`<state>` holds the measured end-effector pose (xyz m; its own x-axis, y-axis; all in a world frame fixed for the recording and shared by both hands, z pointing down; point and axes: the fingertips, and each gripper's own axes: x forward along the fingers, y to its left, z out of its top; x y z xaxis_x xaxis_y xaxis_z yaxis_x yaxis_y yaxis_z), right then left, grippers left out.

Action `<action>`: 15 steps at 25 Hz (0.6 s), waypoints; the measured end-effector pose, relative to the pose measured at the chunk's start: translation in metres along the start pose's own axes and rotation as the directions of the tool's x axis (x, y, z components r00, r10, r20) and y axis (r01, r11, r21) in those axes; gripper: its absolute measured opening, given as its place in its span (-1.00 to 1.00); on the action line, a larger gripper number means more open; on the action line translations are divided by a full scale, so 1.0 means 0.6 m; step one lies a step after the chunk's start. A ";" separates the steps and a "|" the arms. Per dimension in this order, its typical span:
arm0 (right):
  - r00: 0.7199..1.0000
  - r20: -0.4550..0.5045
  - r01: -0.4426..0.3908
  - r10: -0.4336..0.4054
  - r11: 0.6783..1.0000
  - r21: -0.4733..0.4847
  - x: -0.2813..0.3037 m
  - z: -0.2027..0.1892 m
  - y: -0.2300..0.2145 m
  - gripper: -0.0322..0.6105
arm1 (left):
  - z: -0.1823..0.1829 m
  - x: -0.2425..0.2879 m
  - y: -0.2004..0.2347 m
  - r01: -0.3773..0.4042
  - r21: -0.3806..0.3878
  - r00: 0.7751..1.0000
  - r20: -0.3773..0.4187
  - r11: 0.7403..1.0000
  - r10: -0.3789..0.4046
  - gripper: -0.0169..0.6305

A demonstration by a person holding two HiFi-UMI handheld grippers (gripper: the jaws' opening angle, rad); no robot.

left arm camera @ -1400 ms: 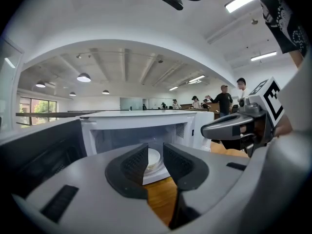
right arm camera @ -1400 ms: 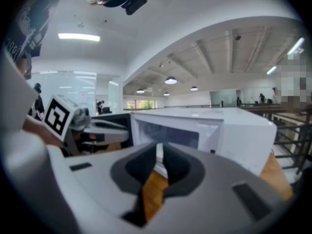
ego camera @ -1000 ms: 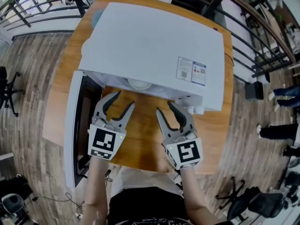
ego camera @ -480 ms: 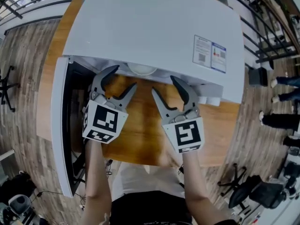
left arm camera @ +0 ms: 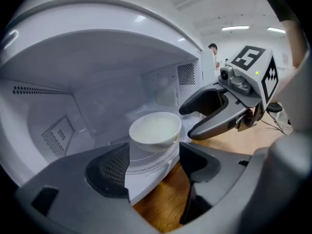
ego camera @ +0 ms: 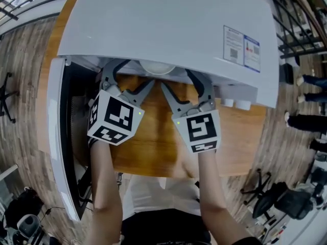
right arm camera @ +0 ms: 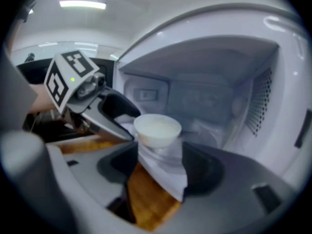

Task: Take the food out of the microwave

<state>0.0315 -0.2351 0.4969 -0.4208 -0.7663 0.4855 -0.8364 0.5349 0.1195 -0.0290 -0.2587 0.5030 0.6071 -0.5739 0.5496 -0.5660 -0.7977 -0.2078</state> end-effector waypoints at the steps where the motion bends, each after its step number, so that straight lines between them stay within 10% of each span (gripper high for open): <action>1: 1.000 0.000 -0.003 0.003 1.000 0.004 0.003 0.002 -0.001 -0.05 | 0.000 0.003 0.001 0.002 0.006 1.000 -0.003 1.000 -0.002 0.08; 15: 0.998 -0.039 0.039 -0.041 0.997 -0.060 0.032 0.001 -0.002 -0.05 | -0.001 0.022 0.002 0.035 0.033 0.999 -0.043 0.999 -0.034 0.08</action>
<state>0.0240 -0.2508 0.5054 -0.3722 -0.7732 0.5135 -0.8295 0.5253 0.1897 -0.0221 -0.2672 0.5106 0.6016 -0.5383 0.5902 -0.5255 -0.8231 -0.2151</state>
